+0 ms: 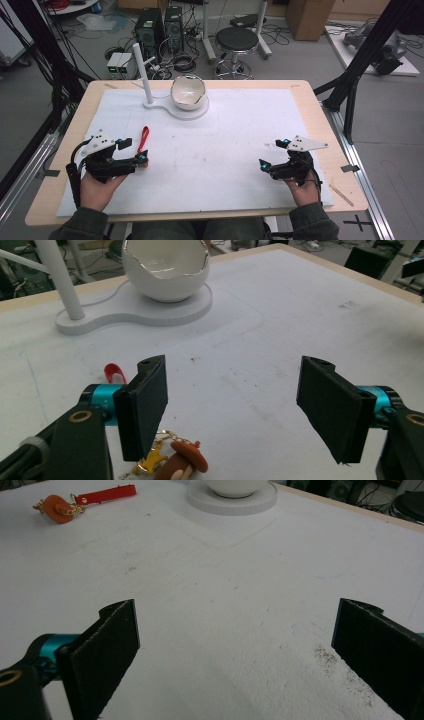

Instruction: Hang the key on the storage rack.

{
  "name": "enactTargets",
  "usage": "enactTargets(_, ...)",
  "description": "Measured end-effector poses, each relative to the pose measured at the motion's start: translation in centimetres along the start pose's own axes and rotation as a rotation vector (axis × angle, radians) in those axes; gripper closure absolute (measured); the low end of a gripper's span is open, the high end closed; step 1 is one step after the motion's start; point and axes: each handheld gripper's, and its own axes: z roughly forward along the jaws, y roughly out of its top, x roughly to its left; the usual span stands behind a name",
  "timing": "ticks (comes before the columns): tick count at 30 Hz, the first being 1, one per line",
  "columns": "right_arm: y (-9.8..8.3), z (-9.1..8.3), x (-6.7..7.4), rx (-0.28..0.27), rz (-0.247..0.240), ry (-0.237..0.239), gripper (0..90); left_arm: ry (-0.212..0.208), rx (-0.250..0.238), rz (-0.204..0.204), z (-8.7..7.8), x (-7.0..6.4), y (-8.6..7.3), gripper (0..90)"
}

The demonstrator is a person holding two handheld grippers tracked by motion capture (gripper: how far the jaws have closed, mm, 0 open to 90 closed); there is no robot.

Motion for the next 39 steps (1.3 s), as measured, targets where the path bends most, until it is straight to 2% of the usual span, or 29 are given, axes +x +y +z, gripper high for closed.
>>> enactTargets(5,0.0,0.1,0.1,0.003,0.001,0.003,4.0,0.050,-0.007,-0.019,0.6,0.8,0.2,30.5)
enactTargets(9,0.0,0.0,0.0,-0.001,-0.006,0.004,4.0,0.048,0.034,-0.050,1.3,1.7,0.3,33.9)
enactTargets(12,0.0,0.0,0.0,-0.003,-0.002,0.005,4.0,0.055,0.059,-0.055,1.8,2.2,0.5,35.2)
enactTargets(20,0.1,0.1,0.0,-0.007,0.004,0.009,4.0,0.093,0.109,-0.048,3.1,3.1,1.6,39.9)
enactTargets(23,0.1,0.1,-0.1,-0.007,0.011,0.011,4.0,0.107,0.145,-0.041,3.6,3.5,1.9,41.9)
enactTargets(29,0.0,0.1,-0.2,-0.007,0.011,0.013,4.0,0.115,0.201,-0.057,4.8,4.4,1.9,47.2)
enactTargets(31,0.0,0.2,-0.2,-0.006,0.009,0.013,4.0,0.130,0.235,-0.048,5.3,4.7,1.9,47.7)
enactTargets(39,0.0,0.1,-0.3,-0.005,0.016,0.015,4.0,0.157,0.305,-0.032,6.7,5.4,1.9,52.3)
